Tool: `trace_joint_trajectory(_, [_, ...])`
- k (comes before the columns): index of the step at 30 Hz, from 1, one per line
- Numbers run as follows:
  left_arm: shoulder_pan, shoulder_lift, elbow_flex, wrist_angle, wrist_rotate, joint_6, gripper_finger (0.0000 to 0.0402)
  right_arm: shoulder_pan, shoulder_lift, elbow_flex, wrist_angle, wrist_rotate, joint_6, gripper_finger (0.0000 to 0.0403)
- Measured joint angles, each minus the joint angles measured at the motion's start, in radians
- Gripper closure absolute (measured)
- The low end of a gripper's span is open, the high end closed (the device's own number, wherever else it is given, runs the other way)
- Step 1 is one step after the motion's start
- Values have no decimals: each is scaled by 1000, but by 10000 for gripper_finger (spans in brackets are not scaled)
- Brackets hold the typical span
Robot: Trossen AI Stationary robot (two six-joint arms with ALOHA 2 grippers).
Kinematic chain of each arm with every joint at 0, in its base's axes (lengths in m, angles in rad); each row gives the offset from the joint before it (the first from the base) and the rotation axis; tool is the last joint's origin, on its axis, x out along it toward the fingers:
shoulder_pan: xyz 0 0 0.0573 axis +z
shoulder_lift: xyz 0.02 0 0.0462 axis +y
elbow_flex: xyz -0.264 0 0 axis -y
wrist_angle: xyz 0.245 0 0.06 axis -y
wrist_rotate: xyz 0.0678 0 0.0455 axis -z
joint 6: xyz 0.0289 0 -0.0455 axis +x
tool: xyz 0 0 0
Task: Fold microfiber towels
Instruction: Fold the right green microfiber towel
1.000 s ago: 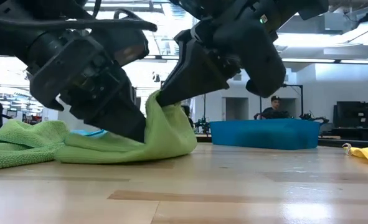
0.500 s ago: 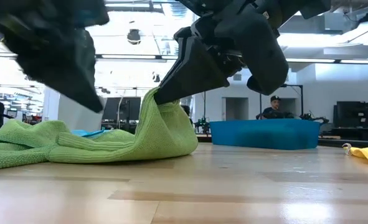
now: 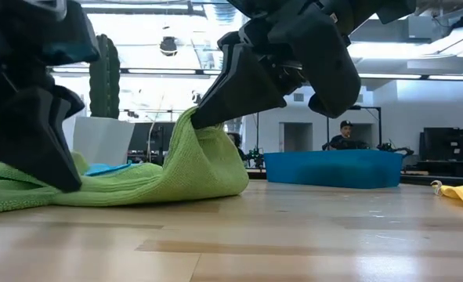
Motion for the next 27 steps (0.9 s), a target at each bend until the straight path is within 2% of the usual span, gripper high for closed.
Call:
trace_joint_trajectory(4, [2, 4, 0, -10, -17, 4, 401, 0, 0, 0, 16, -9, -12, 365])
trace_joint_trajectory(8, [15, 4, 0, -10, -38, 35, 401, -1, 0, 0, 77, -78, -46, 365])
trace_joint_trajectory(18, [35, 4, 0, -6, -58, 56, 401, -2, 33, 5, 130, -161, -63, 365])
trace_joint_trajectory(27, [-1, -12, 46, -2, 19, 51, 401, -9, 111, 51, 153, -169, -107, 365])
